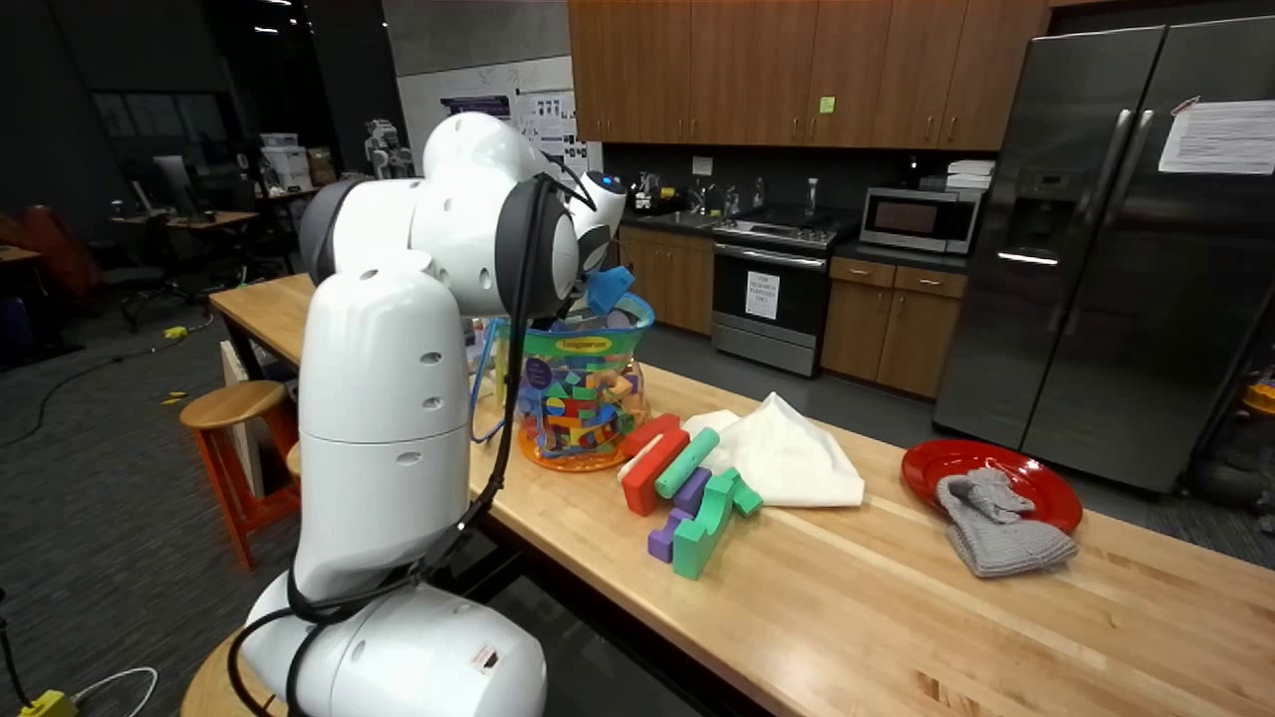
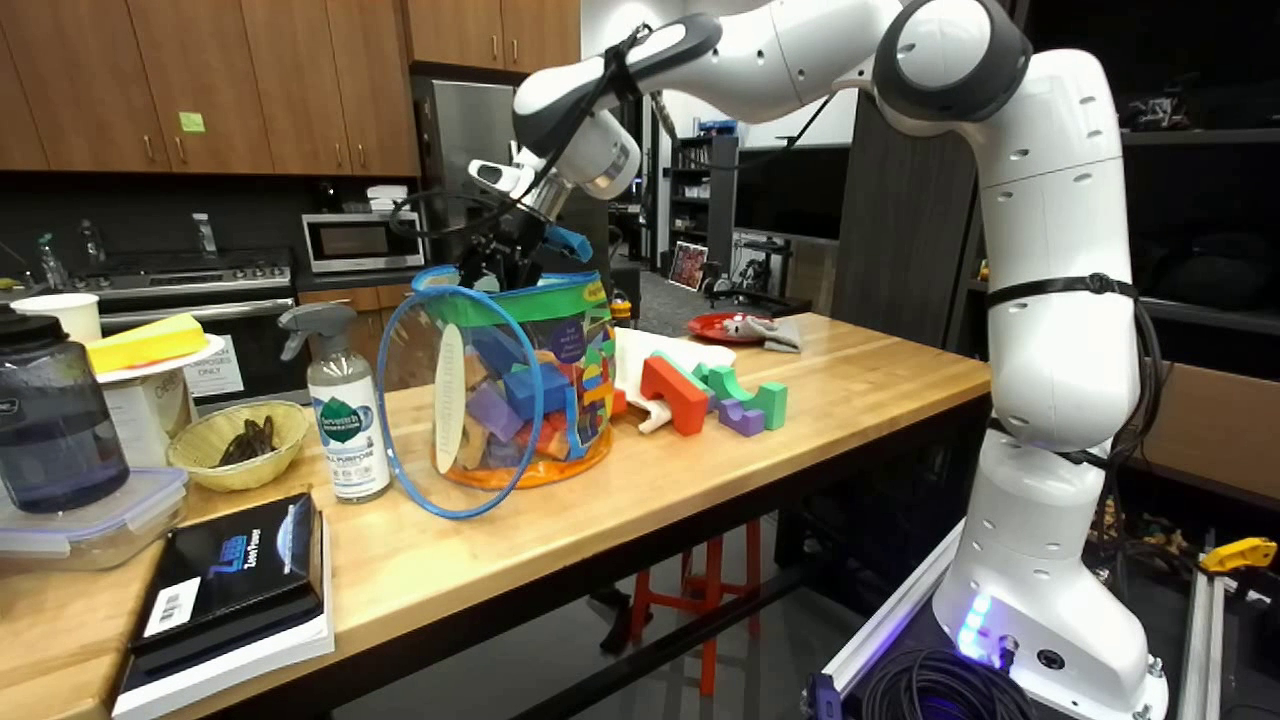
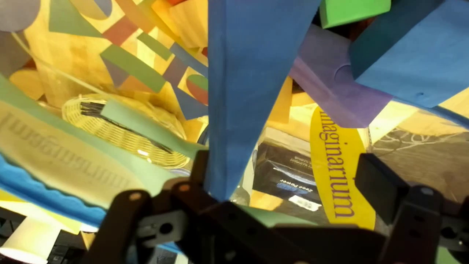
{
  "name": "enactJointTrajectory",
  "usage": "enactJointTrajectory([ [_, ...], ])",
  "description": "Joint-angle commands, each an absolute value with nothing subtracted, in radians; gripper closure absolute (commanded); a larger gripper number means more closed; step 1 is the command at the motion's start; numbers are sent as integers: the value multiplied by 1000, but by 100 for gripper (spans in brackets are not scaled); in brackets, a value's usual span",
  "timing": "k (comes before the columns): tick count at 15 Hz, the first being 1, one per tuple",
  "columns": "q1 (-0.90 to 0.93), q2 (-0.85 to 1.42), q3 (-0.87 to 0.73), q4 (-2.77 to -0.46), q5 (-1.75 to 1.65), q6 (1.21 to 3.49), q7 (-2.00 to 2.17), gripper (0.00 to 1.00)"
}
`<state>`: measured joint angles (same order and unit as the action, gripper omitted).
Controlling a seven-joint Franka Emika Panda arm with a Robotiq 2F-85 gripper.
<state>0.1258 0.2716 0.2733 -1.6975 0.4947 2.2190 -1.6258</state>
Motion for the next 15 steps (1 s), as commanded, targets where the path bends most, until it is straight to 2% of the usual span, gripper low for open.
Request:
enactJointTrajectory([
  [1, 123, 292, 281, -1685, 489, 2218, -1640, 0],
  [15, 102, 283, 258, -1731, 418, 2243, -1652, 0],
])
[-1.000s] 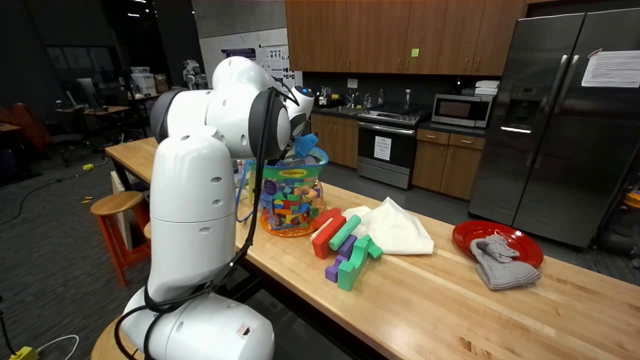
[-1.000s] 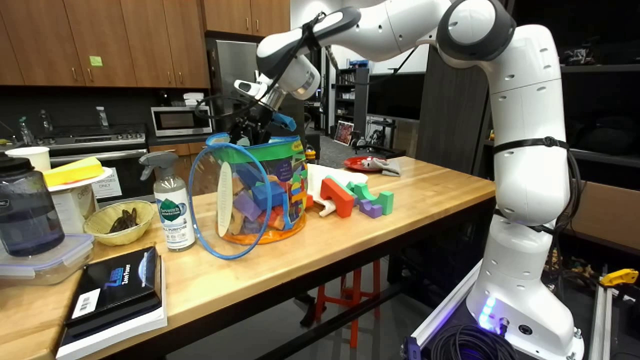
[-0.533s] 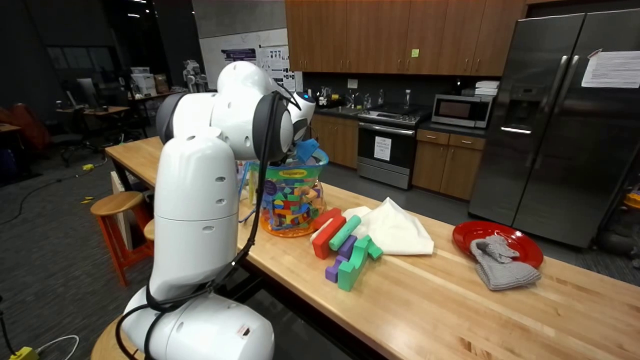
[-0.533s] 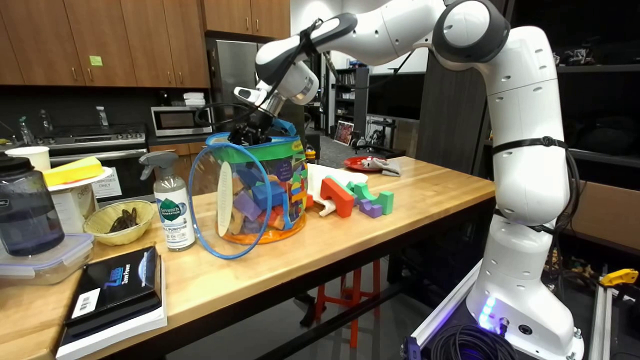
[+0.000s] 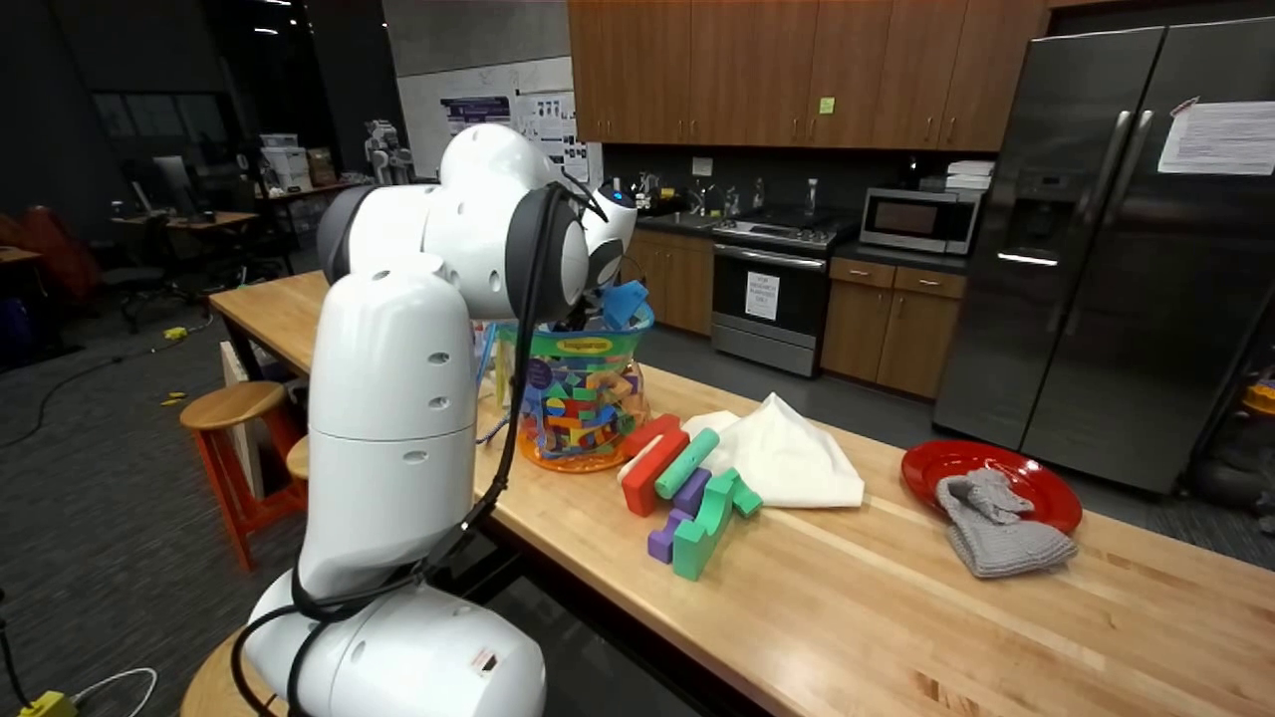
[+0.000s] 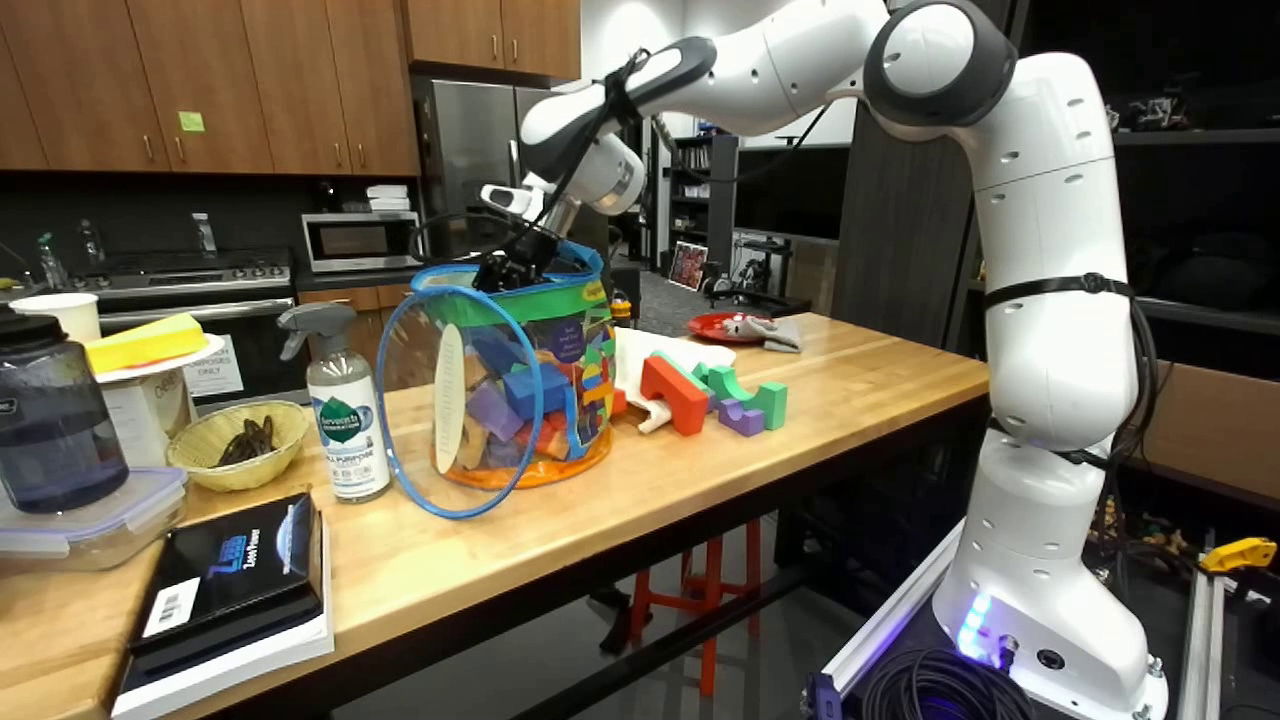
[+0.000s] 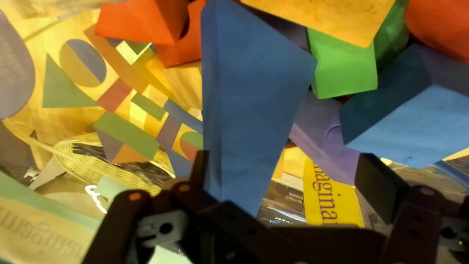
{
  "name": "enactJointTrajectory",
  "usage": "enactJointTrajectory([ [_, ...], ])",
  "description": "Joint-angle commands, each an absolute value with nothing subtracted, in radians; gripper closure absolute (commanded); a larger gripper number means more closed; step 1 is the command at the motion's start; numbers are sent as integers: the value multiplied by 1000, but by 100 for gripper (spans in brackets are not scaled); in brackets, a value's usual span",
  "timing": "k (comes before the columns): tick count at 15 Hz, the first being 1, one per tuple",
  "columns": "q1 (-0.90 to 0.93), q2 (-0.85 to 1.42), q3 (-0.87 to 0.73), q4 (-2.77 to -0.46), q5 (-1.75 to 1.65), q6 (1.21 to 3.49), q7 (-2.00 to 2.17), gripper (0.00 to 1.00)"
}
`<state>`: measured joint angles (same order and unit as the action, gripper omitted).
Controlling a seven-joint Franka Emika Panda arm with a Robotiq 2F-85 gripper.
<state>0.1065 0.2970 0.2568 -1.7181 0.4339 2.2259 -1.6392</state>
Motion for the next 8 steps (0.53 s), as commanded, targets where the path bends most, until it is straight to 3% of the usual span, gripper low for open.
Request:
enactJointTrajectory([
  [1, 103, 283, 258, -1732, 415, 2249, -1652, 0],
  [8, 112, 298, 264, -1728, 407, 2304, -1638, 0],
])
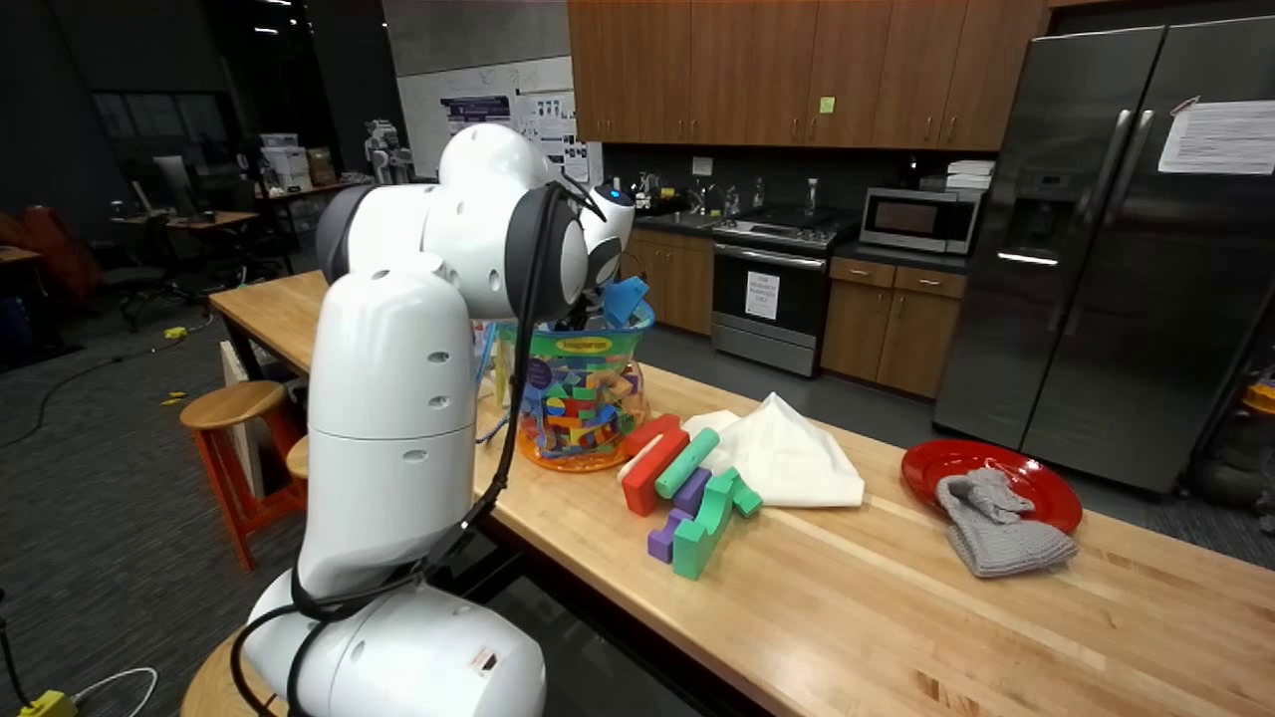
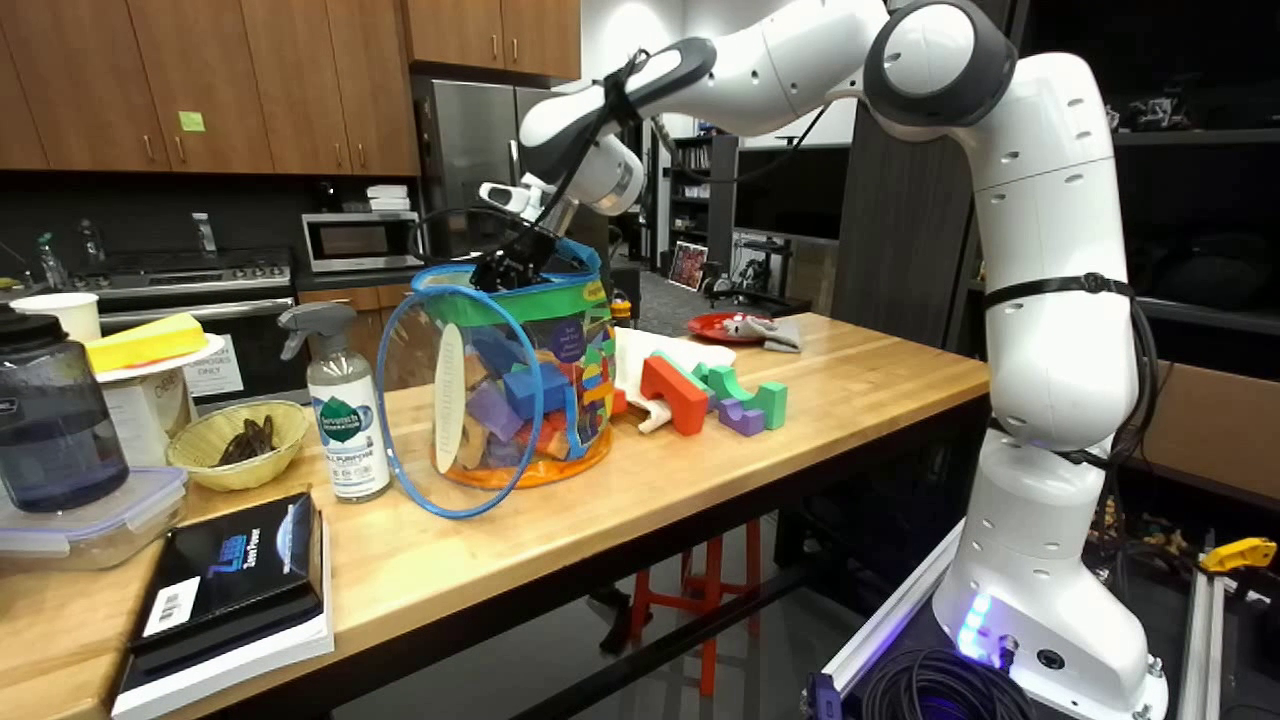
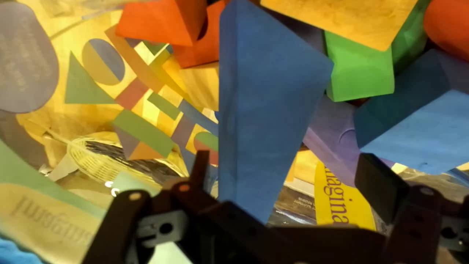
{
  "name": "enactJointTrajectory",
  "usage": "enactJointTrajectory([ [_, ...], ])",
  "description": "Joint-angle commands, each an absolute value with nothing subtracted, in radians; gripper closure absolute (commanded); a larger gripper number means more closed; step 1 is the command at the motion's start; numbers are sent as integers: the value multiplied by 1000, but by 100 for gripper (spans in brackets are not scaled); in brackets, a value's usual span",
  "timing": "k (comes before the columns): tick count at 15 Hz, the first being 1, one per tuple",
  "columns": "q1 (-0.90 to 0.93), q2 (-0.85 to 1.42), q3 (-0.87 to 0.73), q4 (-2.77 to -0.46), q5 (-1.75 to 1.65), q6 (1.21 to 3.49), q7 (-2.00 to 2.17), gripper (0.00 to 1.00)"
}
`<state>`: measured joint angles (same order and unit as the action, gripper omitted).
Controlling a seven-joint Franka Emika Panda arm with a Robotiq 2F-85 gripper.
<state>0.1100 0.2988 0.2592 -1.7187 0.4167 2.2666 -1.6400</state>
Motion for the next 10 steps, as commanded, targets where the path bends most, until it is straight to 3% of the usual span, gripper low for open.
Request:
enactJointTrajectory([
  [1, 115, 304, 266, -1726, 408, 2314, -1631, 0],
  [6, 117, 310, 278, -1741, 406, 2339, -1632, 0],
  [7, 116, 308, 279, -1748, 407, 2340, -1634, 6],
  [8, 115, 306, 280, -1752, 408, 2342, -1637, 26],
  [10, 114, 305, 280, -1755, 408, 2343, -1636, 39],
])
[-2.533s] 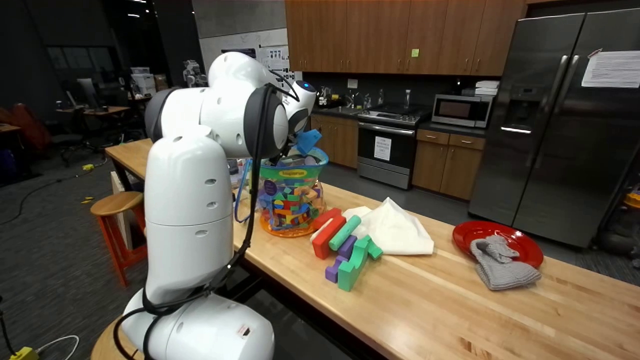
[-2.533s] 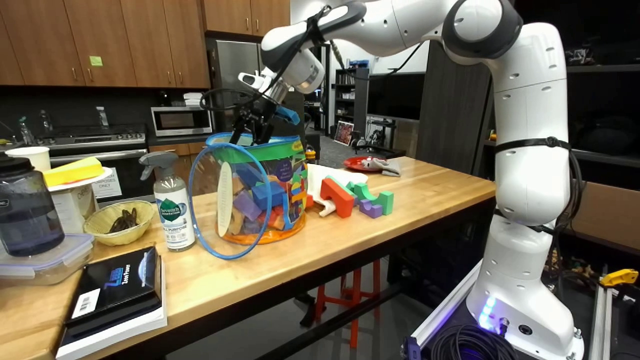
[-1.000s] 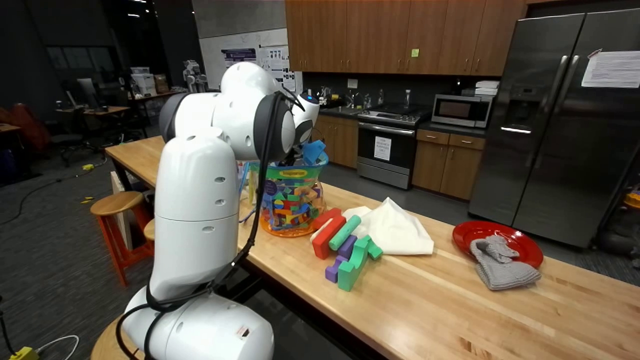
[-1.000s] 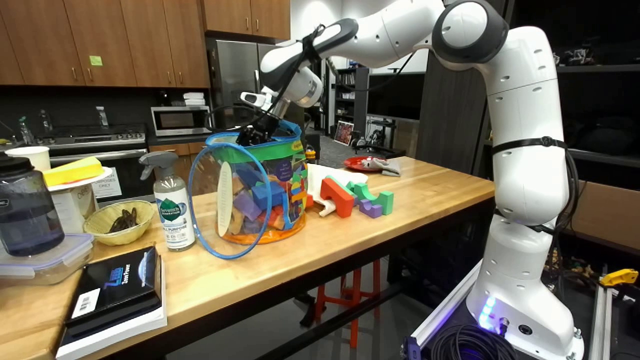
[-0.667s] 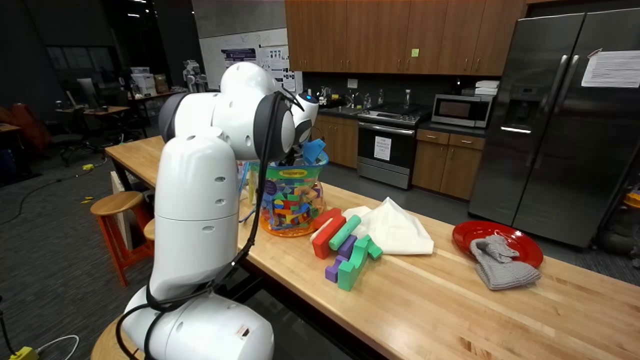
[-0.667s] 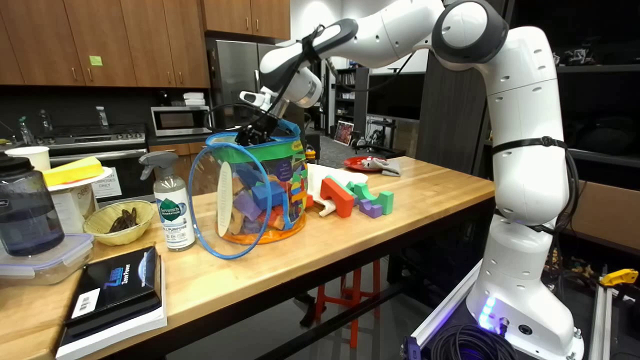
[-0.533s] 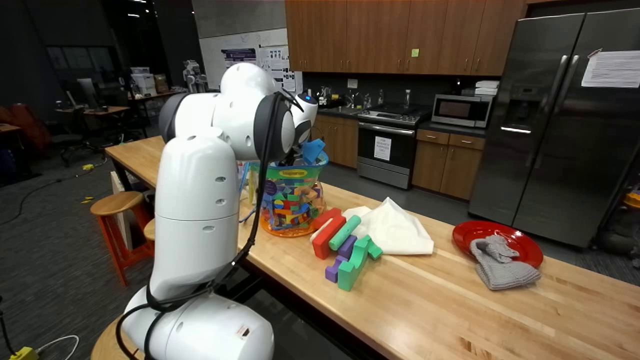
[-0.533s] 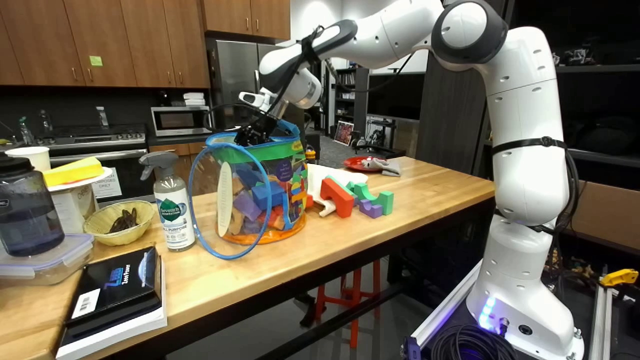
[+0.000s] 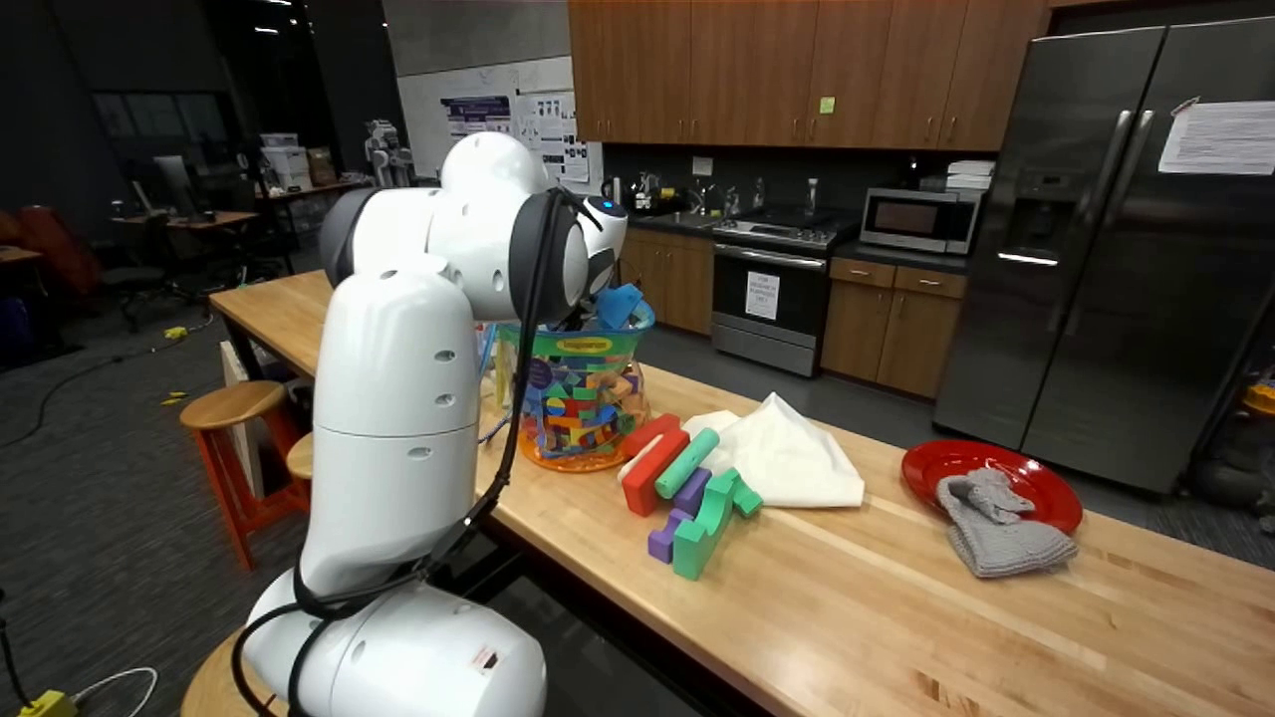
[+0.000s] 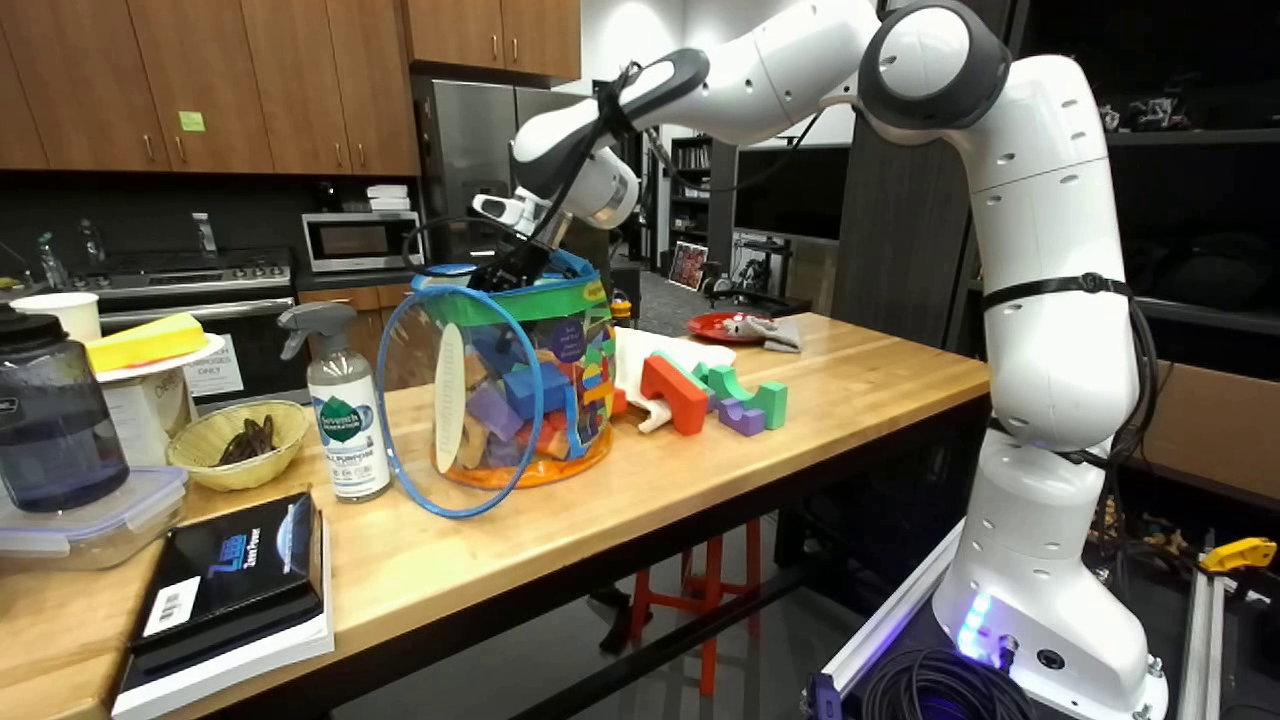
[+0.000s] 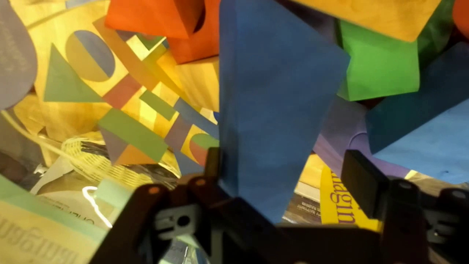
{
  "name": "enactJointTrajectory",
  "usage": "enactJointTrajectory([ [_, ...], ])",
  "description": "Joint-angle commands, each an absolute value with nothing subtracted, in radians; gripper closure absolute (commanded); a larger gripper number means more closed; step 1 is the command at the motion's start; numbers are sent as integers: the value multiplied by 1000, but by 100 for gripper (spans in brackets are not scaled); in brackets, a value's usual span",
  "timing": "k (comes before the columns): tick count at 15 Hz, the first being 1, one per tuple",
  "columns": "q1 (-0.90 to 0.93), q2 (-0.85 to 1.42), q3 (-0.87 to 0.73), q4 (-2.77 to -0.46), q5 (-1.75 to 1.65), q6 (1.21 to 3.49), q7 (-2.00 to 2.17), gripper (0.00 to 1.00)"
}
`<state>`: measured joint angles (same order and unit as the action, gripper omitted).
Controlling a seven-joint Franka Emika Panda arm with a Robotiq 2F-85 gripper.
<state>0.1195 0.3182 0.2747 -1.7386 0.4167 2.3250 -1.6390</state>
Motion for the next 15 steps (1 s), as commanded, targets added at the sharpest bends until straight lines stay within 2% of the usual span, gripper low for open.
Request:
enactJointTrajectory([
  [1, 111, 302, 281, -1761, 412, 2346, -1641, 46],
  [5, 107, 300, 278, -1760, 407, 2346, -1640, 78],
  [15, 80, 286, 275, -1718, 417, 2313, -1675, 79],
])
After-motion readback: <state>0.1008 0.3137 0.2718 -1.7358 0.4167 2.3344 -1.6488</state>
